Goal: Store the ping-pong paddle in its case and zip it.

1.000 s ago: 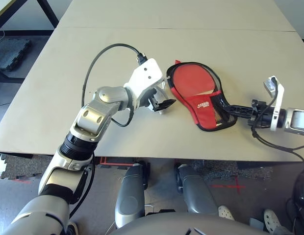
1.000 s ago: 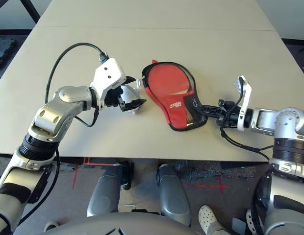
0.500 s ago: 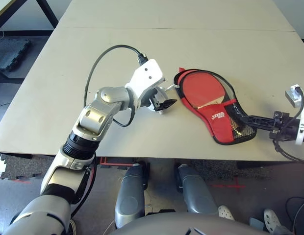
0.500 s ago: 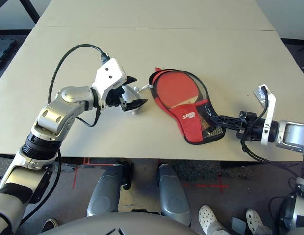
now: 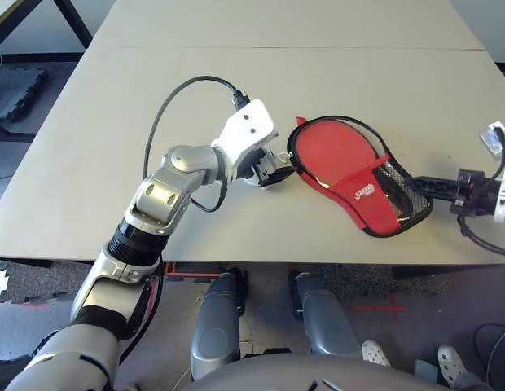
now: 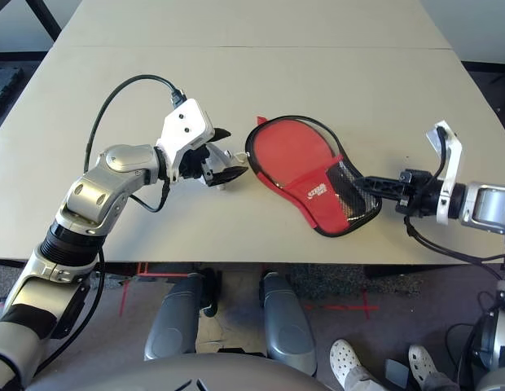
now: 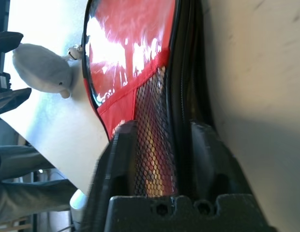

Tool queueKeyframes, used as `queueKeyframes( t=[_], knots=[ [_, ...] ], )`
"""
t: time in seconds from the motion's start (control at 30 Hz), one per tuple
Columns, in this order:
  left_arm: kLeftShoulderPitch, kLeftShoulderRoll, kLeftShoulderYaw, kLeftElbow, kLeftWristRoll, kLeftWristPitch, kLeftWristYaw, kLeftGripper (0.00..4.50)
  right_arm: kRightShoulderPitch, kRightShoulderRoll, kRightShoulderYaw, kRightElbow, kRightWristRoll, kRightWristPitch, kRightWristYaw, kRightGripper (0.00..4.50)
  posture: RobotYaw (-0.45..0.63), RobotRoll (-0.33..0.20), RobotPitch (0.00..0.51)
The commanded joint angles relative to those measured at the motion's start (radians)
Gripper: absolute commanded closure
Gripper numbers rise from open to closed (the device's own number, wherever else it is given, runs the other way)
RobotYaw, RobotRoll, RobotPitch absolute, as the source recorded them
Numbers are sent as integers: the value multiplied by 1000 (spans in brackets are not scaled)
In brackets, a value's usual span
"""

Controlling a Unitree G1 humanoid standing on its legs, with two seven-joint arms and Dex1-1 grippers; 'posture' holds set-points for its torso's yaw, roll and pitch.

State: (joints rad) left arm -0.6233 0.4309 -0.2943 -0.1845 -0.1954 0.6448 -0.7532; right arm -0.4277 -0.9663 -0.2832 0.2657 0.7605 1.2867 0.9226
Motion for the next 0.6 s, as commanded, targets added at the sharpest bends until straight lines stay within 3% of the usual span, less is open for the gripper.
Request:
queueKeyframes(
  t=[0.03, 0.13, 0.37, 0.6],
  knots=[
    [15, 6, -4, -20, 6, 8, 1, 0, -24, -58, 70, 62, -68, -99, 86, 1183, 24, 0, 226],
    [8, 20, 12, -23, 2, 10, -1, 0, -78, -83, 175, 170, -240, -429, 170, 112, 27, 0, 224],
    [3, 39, 27, -23, 2, 9, -8, 0, -341, 17, 327, 484, -509, -951, 269, 50, 31, 0, 221],
    [10, 52, 37, -42, 0, 22, -3, 0, -528, 117, 366, 769, -664, -1296, 267, 50, 57, 0, 219]
  ],
)
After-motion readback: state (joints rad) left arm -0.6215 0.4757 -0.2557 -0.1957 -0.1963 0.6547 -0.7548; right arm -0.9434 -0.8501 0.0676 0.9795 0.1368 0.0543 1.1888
